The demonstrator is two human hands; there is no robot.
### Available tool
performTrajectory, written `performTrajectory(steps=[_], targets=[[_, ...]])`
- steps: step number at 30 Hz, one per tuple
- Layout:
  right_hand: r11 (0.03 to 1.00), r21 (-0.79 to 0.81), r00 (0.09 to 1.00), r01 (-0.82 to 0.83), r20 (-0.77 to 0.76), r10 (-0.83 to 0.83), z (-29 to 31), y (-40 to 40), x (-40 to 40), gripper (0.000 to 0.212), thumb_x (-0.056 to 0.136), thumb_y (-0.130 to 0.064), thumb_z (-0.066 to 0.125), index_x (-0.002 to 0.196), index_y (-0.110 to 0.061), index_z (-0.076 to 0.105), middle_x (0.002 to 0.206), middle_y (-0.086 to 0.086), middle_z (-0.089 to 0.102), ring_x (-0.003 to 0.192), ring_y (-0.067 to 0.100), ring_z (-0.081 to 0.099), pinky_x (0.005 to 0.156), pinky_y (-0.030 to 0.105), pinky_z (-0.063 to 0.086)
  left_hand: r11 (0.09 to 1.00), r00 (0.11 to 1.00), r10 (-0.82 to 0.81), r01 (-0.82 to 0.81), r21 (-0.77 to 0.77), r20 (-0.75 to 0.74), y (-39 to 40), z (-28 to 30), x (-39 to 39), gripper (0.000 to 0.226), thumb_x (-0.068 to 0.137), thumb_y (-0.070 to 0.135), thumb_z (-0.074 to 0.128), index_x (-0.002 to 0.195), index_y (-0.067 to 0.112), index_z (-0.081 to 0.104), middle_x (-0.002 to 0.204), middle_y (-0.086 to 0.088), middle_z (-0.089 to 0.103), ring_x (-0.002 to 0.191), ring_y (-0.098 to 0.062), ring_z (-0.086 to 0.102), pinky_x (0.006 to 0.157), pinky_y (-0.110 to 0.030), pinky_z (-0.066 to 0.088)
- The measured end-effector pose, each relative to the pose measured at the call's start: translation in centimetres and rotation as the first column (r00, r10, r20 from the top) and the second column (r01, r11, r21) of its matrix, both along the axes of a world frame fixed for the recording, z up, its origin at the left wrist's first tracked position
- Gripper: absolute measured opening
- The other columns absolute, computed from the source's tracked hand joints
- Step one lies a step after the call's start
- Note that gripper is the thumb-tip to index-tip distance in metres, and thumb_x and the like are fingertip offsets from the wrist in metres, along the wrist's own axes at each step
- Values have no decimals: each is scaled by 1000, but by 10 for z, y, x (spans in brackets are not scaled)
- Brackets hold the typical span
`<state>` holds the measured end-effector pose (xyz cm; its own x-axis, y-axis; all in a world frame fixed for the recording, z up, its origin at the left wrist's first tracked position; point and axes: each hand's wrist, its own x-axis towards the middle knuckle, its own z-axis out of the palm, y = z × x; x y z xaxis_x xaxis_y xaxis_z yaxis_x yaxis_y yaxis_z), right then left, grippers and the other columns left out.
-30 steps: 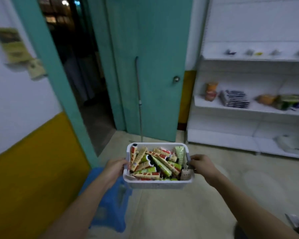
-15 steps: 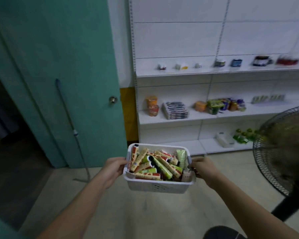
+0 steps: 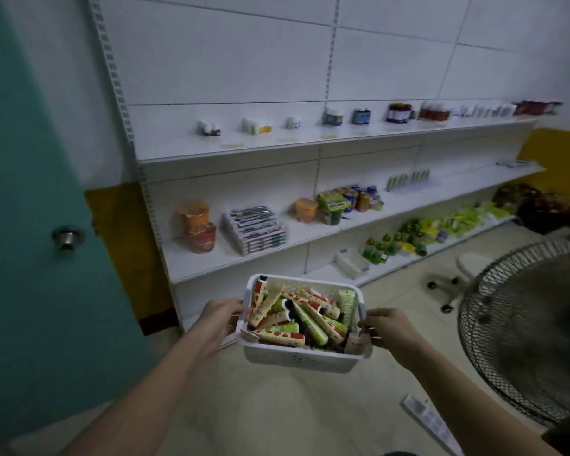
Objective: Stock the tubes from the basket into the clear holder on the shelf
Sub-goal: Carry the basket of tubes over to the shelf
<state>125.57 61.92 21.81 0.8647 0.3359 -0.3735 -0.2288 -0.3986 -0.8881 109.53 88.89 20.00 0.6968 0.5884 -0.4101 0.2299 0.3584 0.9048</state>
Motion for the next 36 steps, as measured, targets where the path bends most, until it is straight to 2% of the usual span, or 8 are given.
performTrajectory(steps=[4,10,15,19,22,27,32,36], targets=[[995,-14,995,100,-15,-100,7,25,53,15,89,8,55,100,1,63,95,21,66,81,28,67,60,30,56,996,996,-67,70,60,-51,41,7,85,12,85,-2,56,79,0,66,79,-17,64,72,-25,59,72,-34,48],[974,25,975,224,-7,-224,1,49,154,14,86,10,55,93,1,65,87,19,66,74,27,66,57,30,54,983,985,-166,169,64,-54,74,6,215,11,83,-6,53,85,-1,62,84,-16,69,80,-25,63,86,-41,49],[955,30,955,296,-37,-295,-18,57,260,15,85,9,56,87,-3,65,93,21,67,78,28,66,58,30,55,965,964,-245,252,70,-105,88,-9,348,11,82,-5,53,83,-3,63,72,-12,64,71,-21,59,68,-32,45],[937,6,934,348,-86,-347,-31,53,355,16,84,10,55,89,1,67,92,21,66,78,29,64,57,30,53,951,948,-292,302,66,-129,85,-15,450,14,83,-4,53,87,-5,66,76,-16,66,65,-22,61,57,-27,48],[938,-22,932,346,-111,-346,-37,47,416,19,87,10,54,95,3,68,87,17,66,76,26,65,55,29,53,939,938,-320,332,84,-130,82,-15,522,16,84,-2,54,91,-5,68,74,-16,68,62,-22,64,54,-27,51],[916,-80,908,392,-123,-400,-45,30,499,20,86,12,52,82,2,68,81,17,62,72,26,61,56,31,54,911,906,-392,406,68,-161,65,-26,624,18,84,1,54,94,-3,68,73,-13,68,65,-22,65,55,-26,52],[876,-124,863,466,-153,-481,-65,6,579,19,86,13,50,95,11,67,85,19,62,73,29,62,62,34,55,882,867,-456,470,23,-203,42,-52,726,19,84,2,52,96,0,67,78,-12,68,65,-19,63,46,-21,47],[841,-164,818,516,-195,-541,-88,-15,639,16,86,12,53,89,7,68,86,19,63,75,28,63,58,33,55,850,822,-512,526,-9,-249,22,-80,813,16,82,2,56,94,2,67,81,-14,71,72,-23,68,54,-27,53]])
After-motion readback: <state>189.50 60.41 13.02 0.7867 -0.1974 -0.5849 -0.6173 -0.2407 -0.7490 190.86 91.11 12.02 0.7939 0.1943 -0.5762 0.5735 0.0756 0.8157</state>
